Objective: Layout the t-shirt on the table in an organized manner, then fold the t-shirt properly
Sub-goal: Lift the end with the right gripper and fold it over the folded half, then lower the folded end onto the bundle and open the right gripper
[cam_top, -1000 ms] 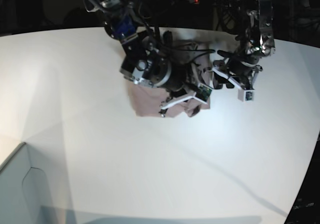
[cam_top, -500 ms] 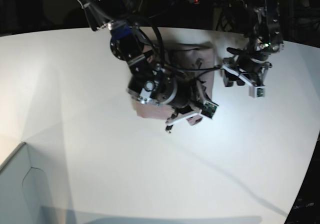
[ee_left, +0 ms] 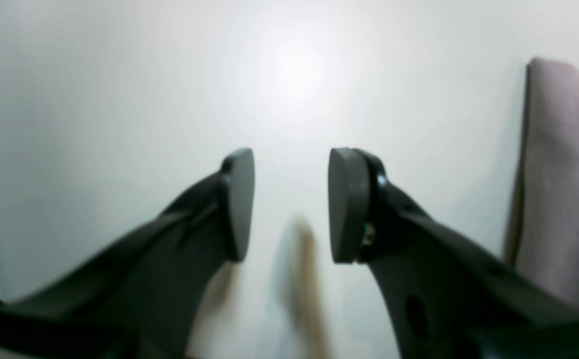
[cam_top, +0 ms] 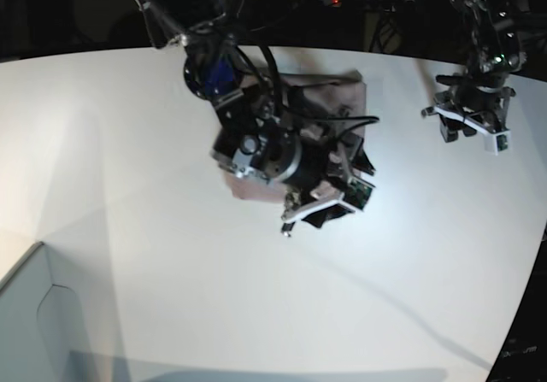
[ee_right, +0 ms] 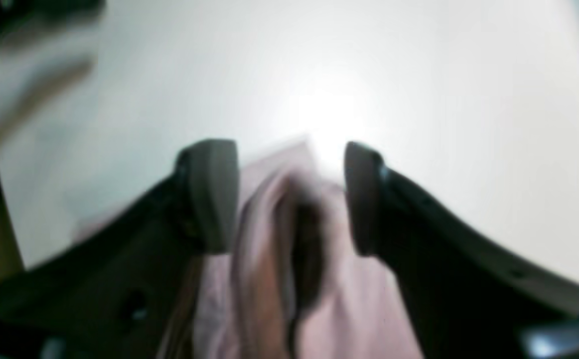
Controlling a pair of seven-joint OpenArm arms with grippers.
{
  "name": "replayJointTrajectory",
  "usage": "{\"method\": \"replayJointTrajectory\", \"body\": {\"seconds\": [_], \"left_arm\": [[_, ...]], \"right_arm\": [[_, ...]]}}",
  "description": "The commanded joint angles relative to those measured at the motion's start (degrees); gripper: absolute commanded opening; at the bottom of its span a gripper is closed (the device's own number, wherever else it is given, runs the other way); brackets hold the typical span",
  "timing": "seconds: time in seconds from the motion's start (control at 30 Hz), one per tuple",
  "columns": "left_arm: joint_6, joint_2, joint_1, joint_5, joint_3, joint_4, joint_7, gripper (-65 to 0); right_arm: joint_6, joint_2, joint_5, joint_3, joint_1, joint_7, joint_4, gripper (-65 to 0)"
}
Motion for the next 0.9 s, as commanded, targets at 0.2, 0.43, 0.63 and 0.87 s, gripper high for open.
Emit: {"method": "replayJointTrajectory", "body": {"seconds": [0.2,0.43,0.63,0.87], "left_arm": [[-0.20,-0.55,-0.56,-0.42,-1.44,0.98,-1.25,-41.2],[-0.20,-0.55,-2.23,-0.42,-1.44,0.80,-1.25,-41.2],[-0.20,-0.55,-3.90,-0.34,-1.44,0.80,-1.25,-41.2],[-0.20,-0.55,-4.87,-0.34,-1.35,0.80,-1.25,-41.2]], "right_arm": [[-0.03,-0.53,0.48,11.38,-8.18,1.00,13.71,-25.0],[-0.03,1.30,0.48,20.17,-18.20,1.00,16.88,-25.0],[-0.03,2.45,0.48,22.46,-23.83,1.09,16.97,-25.0],[-0.03,2.10,0.57,21.93,-24.27,1.17,16.44,-25.6]]}}
